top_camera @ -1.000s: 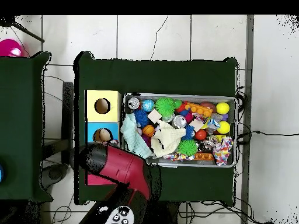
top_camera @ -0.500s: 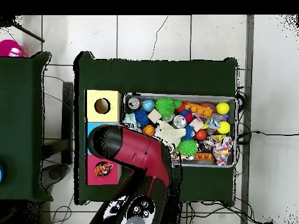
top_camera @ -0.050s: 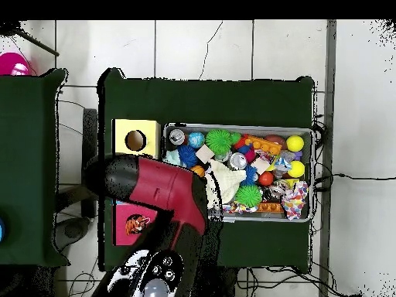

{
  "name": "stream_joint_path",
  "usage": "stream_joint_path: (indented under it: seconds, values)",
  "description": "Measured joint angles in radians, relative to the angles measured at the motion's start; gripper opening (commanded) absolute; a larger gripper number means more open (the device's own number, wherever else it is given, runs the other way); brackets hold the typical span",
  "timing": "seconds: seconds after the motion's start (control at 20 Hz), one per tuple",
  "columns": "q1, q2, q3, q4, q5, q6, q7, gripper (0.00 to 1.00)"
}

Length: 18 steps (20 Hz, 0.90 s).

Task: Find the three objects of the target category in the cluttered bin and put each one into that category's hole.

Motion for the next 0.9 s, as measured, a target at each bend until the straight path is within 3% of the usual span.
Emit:
stream_joint_path:
  seconds: [0.55,0.9]
  values:
    - [0.064,0.019,0.003,-0.027,0.004,0.006,0.0,0.0]
    - [0.062,0.008,0.011,0.029,0.025,-0.041,0.0,0.0]
